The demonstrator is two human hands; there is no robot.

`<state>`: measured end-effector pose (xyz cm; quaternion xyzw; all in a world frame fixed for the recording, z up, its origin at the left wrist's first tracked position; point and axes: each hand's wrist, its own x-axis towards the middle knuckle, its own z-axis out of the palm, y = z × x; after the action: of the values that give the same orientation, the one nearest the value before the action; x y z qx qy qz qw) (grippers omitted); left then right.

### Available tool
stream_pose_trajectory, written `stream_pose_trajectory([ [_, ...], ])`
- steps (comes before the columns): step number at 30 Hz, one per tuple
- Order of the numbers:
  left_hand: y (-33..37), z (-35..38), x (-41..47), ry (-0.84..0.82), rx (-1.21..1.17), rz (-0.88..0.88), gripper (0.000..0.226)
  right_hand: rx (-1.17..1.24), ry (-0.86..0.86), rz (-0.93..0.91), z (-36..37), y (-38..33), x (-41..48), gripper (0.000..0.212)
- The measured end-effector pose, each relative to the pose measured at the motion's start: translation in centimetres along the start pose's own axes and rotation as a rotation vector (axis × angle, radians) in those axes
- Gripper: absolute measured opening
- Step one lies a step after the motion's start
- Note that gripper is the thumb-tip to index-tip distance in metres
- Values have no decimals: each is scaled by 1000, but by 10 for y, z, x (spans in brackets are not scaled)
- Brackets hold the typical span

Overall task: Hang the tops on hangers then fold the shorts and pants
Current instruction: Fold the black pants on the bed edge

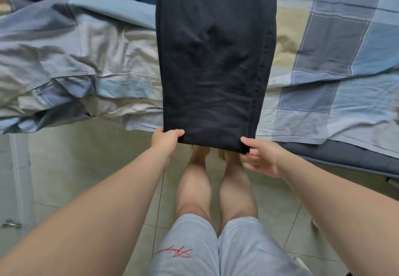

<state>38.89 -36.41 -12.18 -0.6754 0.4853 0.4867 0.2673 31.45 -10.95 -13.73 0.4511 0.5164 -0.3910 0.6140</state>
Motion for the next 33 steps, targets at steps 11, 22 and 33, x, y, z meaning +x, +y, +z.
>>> stream_pose_trajectory([
  [11,-5,-48,-41,-213,239,-23,26,70,86,-79,6,0,-60,26],
  [22,51,-77,-122,-204,-8,126,10,170,106,-193,8,-41,-175,21],
  [33,182,-86,-187,-241,-239,465,12,292,46,-376,34,-162,-278,24],
])
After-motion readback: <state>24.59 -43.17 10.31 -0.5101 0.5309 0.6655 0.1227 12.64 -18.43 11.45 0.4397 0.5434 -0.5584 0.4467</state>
